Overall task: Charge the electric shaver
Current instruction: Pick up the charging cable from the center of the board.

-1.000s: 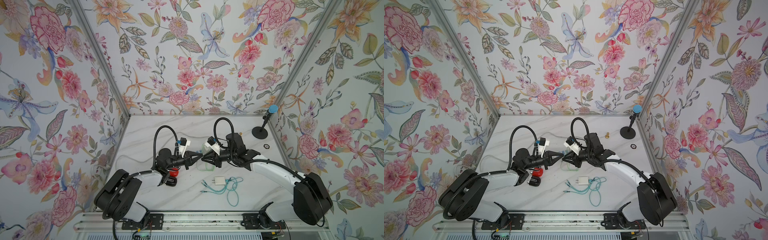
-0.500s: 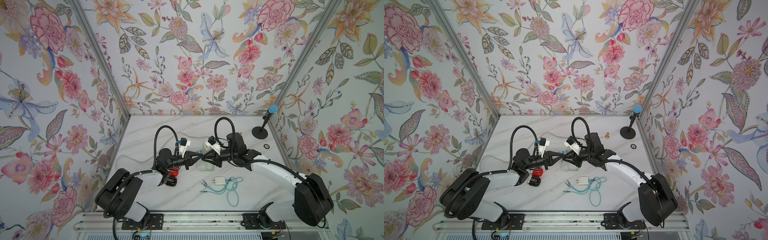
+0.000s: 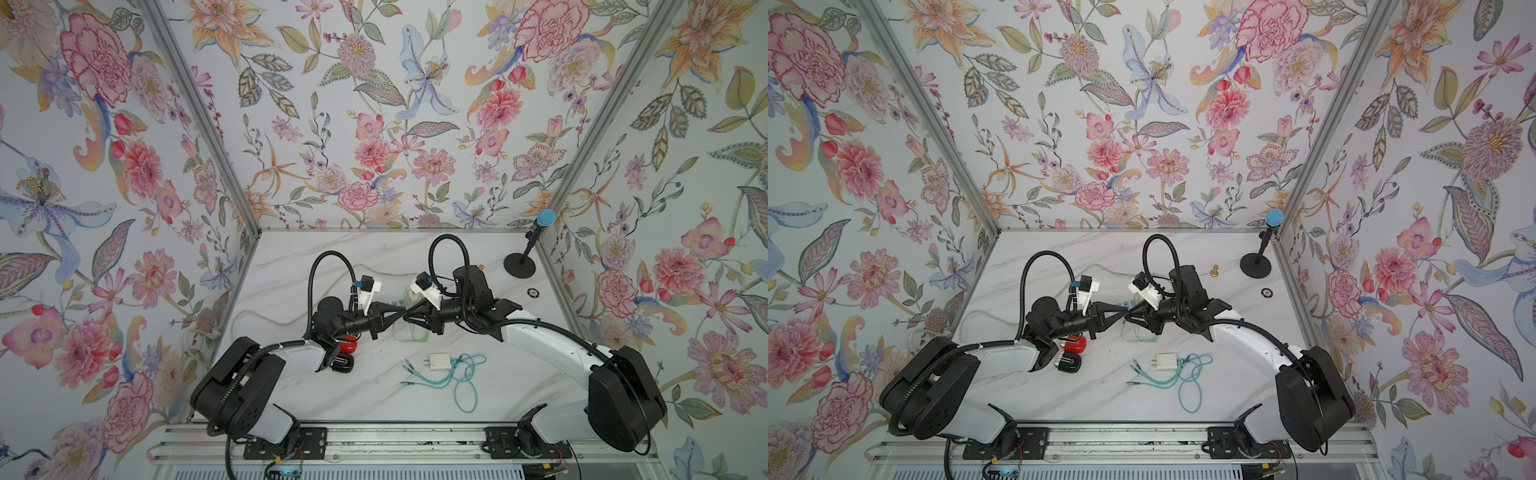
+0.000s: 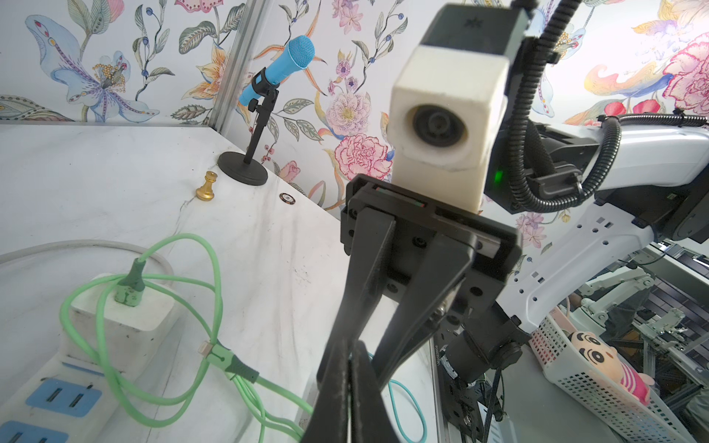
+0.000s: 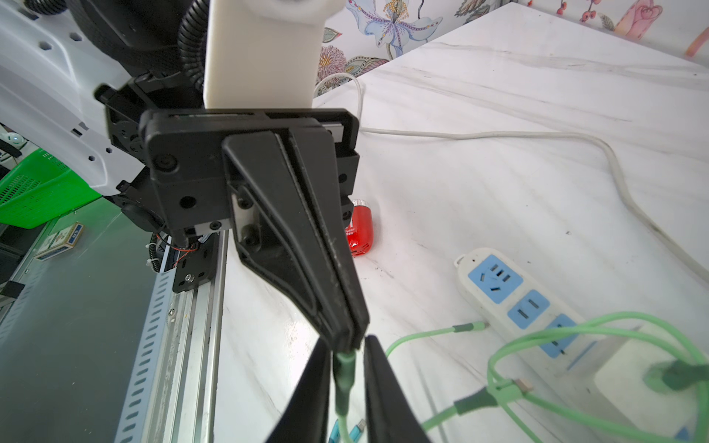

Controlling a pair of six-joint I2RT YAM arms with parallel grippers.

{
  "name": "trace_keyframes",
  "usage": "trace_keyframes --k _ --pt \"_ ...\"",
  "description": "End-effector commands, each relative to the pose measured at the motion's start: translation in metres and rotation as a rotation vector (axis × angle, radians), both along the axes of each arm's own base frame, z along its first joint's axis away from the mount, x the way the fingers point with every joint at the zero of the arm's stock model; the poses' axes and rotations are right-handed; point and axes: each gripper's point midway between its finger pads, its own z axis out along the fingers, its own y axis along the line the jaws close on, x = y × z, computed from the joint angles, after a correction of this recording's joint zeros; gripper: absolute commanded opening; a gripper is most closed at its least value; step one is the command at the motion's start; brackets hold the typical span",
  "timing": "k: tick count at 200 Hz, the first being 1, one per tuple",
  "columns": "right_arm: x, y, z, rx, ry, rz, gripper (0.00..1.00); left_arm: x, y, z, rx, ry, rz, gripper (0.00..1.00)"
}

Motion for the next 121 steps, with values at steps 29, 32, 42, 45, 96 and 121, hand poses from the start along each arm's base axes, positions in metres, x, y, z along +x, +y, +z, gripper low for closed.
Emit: trace_keyframes --k 29,32,42,45,96,121 --pt "0.0084 0.0012 -0.0016 0.002 -0.004 -0.013 0.18 -0.0044 -0.0047 0.0181 -0.033 -0.048 -0.033 0.0" --pt "0.0087 0.0014 -0.0014 0.003 -0.005 -0.013 0.18 -0.0041 -0.0044 0.0184 -0.034 -0.049 -0.032 0.0" --pt "0.009 0.0015 -0.0021 0.003 -0.005 -0.014 0.17 -0.0036 -0.0044 0.0183 -0.034 -0.049 -0.031 0.0" --pt "0.009 0.0013 -0.0021 0.003 -0.005 -0.015 0.16 -0.0035 -0.0046 0.0184 -0.034 -0.048 -0.031 0.0" --pt "0.0109 0.0002 0.0011 0.008 -0.011 -0.026 0.05 -0.0042 -0.0033 0.0156 -0.03 -0.044 -0.027 0.0" --pt "0.0103 -0.0003 0.0015 0.012 -0.008 -0.031 0.0 -0.002 -0.0019 0.0141 -0.016 -0.049 -0.012 0.03"
